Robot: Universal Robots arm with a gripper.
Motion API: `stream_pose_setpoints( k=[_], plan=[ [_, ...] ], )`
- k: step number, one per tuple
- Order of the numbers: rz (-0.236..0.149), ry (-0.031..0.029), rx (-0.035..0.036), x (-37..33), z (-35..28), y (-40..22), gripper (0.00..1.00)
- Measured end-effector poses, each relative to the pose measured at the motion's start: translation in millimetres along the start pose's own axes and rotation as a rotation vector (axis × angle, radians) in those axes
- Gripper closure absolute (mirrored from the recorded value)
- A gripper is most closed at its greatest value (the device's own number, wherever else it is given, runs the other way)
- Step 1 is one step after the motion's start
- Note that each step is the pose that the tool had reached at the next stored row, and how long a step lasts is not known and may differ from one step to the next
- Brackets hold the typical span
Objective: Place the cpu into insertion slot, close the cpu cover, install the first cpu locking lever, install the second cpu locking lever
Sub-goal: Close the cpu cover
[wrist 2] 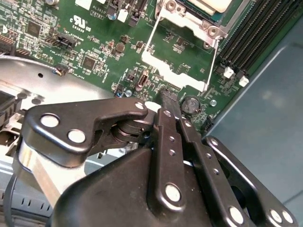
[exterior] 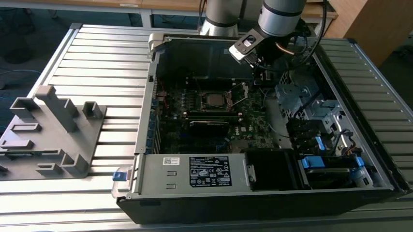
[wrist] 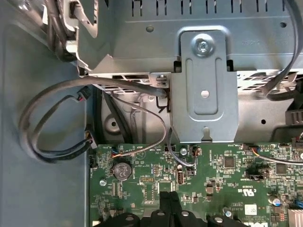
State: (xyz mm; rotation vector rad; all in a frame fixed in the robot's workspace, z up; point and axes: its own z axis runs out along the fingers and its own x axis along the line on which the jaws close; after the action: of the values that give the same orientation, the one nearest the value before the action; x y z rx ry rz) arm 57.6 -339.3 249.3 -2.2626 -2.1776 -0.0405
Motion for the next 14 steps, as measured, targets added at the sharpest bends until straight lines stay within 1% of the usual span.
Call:
stream_pose_setpoints(
  k=[5,12,14],
  plan=[
    [0.0,0.0001,0.0,-0.1,8.0,-0.1,0.89],
    [0.0,0.0,0.0,-0.2,8.7,-0.2,0.89],
    [0.0,0.0002,-0.0001,-0.2,8.9,-1.0,0.89]
  ],
)
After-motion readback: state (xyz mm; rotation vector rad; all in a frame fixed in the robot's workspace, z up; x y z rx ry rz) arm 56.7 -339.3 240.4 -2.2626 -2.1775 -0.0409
